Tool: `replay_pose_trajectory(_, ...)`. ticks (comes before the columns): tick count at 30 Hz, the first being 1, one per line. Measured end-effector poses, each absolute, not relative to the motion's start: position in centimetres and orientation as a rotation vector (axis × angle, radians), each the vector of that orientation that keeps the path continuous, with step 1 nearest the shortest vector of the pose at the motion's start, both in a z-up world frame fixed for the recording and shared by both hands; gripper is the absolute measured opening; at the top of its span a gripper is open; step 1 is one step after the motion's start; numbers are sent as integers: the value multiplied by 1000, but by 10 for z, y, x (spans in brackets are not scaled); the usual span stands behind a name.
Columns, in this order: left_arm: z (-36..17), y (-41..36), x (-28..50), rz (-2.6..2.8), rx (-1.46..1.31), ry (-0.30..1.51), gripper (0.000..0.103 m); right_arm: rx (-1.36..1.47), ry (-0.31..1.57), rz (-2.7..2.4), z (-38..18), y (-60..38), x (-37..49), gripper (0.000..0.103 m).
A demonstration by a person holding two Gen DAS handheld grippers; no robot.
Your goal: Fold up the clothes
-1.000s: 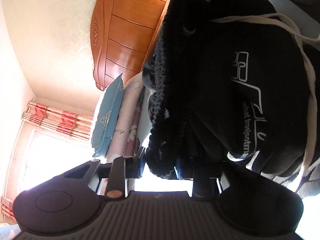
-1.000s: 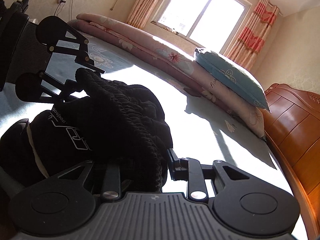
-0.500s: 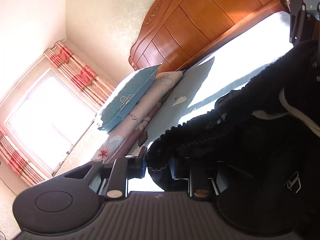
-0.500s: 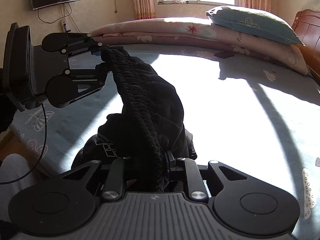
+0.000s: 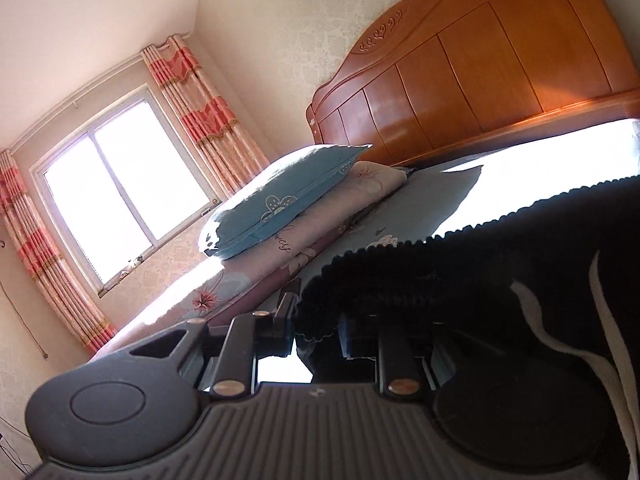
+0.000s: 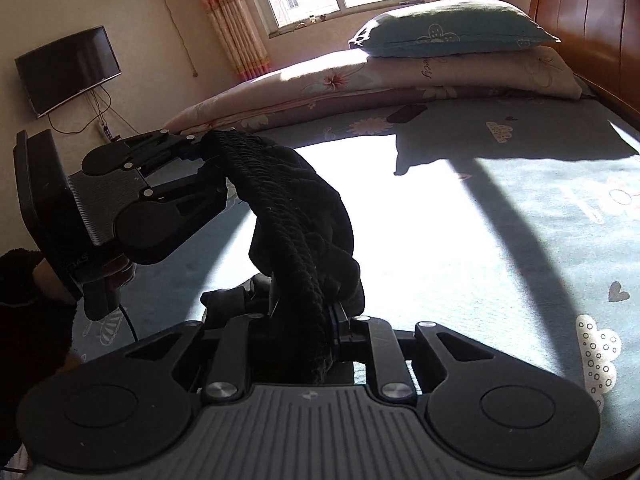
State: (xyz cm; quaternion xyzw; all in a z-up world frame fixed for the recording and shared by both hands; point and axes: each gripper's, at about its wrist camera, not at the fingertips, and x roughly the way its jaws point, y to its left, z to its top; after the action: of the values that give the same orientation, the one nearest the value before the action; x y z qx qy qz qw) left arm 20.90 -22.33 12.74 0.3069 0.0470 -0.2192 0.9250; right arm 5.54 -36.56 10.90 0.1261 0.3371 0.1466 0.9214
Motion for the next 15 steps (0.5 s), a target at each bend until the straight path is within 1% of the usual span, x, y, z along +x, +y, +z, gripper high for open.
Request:
replay_pose_trajectory(5,132,-257,222,-478,589,81,21,195,636,168,118,-395,60,21)
replay_pose_trajectory(8,130,-286,232,-498,563,81,21,205,621,102,117,-414,66,21)
replay_pose_trajectory(11,125,-315,249,-521,531,101,21,279,631,74,105,-437,76,21)
replay_pose_trajectory(15,94,-357,260,-551,538,140,21,371,666,41,79,-459,88,21)
